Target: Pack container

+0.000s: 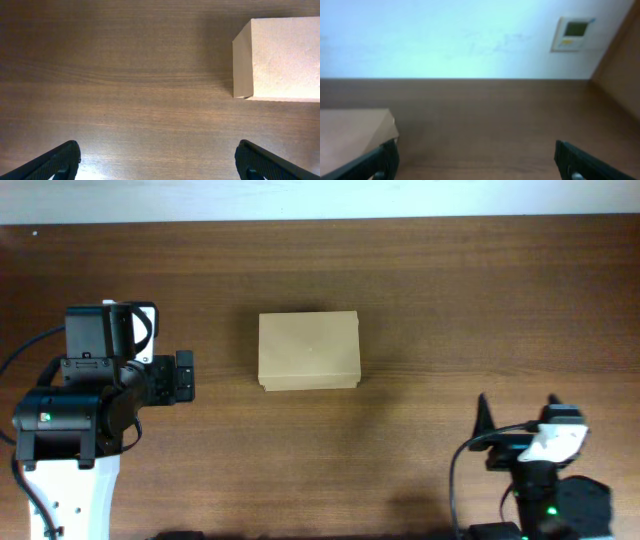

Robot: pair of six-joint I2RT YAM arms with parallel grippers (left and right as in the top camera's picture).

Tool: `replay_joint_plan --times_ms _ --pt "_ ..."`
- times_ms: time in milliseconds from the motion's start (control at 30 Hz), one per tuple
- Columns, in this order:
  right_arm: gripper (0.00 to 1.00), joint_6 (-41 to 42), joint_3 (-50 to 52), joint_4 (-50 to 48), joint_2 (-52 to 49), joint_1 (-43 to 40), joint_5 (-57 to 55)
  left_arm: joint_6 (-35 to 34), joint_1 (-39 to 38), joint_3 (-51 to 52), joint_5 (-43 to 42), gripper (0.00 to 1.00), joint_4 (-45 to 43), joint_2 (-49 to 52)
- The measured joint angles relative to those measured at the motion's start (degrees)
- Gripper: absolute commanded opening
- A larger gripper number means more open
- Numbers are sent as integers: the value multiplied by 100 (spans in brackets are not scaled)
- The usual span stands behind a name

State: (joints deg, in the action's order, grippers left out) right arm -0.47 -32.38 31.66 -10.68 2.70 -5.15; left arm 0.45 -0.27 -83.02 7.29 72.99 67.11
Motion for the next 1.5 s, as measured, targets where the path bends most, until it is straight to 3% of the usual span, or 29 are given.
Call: replay_joint_plan --times_ms 133,400,1000,1500 --pt "99 7 855 -306 503 0 160 0 0 0 2 99 0 0" --pt "99 2 1639 -474 988 -4 227 0 0 0 0 100 0 0" --pt "99 2 2444 -516 988 -4 229 0 0 0 0 100 0 0" --pt "99 2 2446 -555 988 -4 229 0 0 0 2 100 0 0"
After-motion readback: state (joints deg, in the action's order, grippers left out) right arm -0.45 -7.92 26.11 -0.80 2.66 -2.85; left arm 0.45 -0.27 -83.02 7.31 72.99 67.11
